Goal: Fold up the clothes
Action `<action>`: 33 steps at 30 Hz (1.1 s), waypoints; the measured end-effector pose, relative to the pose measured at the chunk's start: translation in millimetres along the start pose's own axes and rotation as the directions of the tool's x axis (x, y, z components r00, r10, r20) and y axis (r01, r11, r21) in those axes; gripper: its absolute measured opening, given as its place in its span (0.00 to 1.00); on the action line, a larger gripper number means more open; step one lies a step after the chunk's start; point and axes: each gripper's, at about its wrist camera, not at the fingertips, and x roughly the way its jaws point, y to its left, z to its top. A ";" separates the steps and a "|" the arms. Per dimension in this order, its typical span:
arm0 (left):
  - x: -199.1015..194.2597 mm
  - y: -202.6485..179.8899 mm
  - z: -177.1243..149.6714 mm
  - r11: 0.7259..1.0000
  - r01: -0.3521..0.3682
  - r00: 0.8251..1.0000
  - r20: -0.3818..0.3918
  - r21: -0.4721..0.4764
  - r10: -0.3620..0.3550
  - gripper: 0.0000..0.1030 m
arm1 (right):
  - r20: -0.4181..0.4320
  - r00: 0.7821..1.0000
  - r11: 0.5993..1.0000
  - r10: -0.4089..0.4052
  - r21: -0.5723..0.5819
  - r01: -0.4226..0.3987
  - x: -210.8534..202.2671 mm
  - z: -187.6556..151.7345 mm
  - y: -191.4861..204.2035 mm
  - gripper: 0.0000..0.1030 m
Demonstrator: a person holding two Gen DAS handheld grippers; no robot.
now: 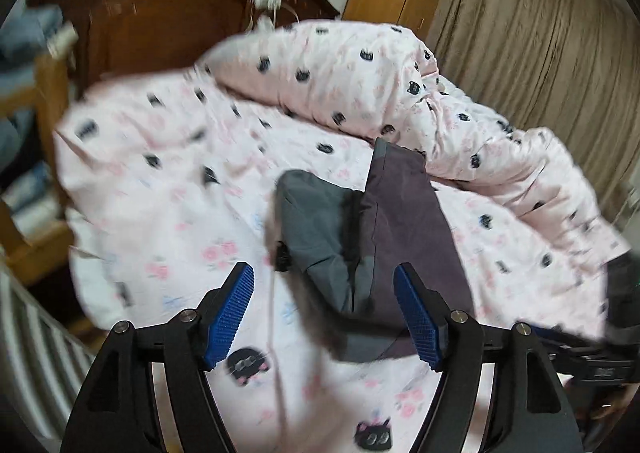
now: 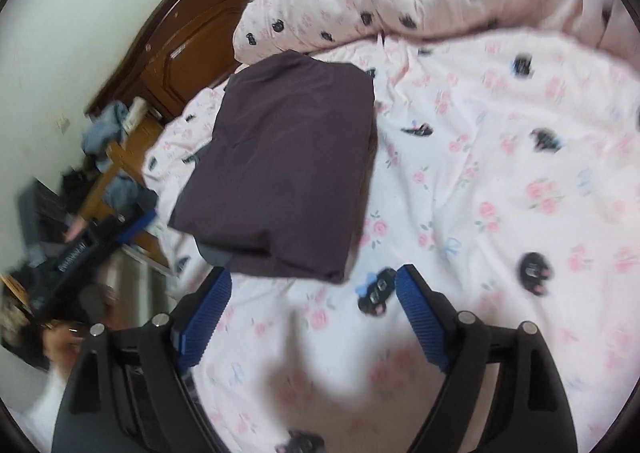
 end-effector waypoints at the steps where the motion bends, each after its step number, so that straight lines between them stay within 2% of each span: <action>1: -8.5 -7.0 -2.8 1.000 -0.023 1.000 0.017 0.011 0.022 0.65 | 0.016 0.999 0.999 -0.028 -0.032 0.029 -7.0 -4.8 8.0 0.85; 4: -37.6 -23.6 -15.0 0.998 -0.055 0.996 0.072 0.025 0.053 0.66 | 0.072 0.994 0.989 -0.086 -0.114 0.093 -26.8 -16.8 33.5 0.85; 9: -81.1 -50.2 -29.0 0.992 -0.091 0.988 0.135 0.088 0.079 0.66 | 0.161 0.979 0.968 -0.128 -0.193 0.158 -62.3 -35.9 63.1 0.85; 14: -112.8 -67.4 -36.3 0.979 -0.160 0.979 0.146 0.126 0.141 0.68 | 0.208 0.969 0.961 -0.131 -0.212 0.176 -91.4 -52.7 82.1 0.85; 17: -128.3 -69.4 -39.3 0.979 -0.174 0.977 0.142 0.108 0.158 0.98 | 0.242 0.959 0.954 -0.148 -0.219 0.203 -107.9 -62.3 93.5 0.85; 18: -133.4 -70.0 -40.2 0.979 -0.177 0.976 0.143 0.103 0.162 0.99 | 0.256 0.954 0.951 -0.157 -0.222 0.216 -113.5 -65.7 97.4 0.85; 21: -147.5 -71.1 -42.0 0.978 -0.180 0.973 0.163 0.103 0.162 0.99 | 0.292 0.938 0.939 -0.187 -0.227 0.258 -125.8 -73.8 106.1 0.85; 25: -153.9 -73.8 -43.9 0.982 -0.155 0.982 0.127 0.109 0.140 0.99 | 0.340 0.914 0.928 -0.221 -0.214 0.304 -142.4 -83.6 115.0 0.86; 33: -168.3 -78.4 -51.2 0.981 -0.149 0.984 0.120 0.120 0.135 0.99 | 0.396 0.888 0.918 -0.234 -0.211 0.336 -168.9 -102.5 131.8 0.91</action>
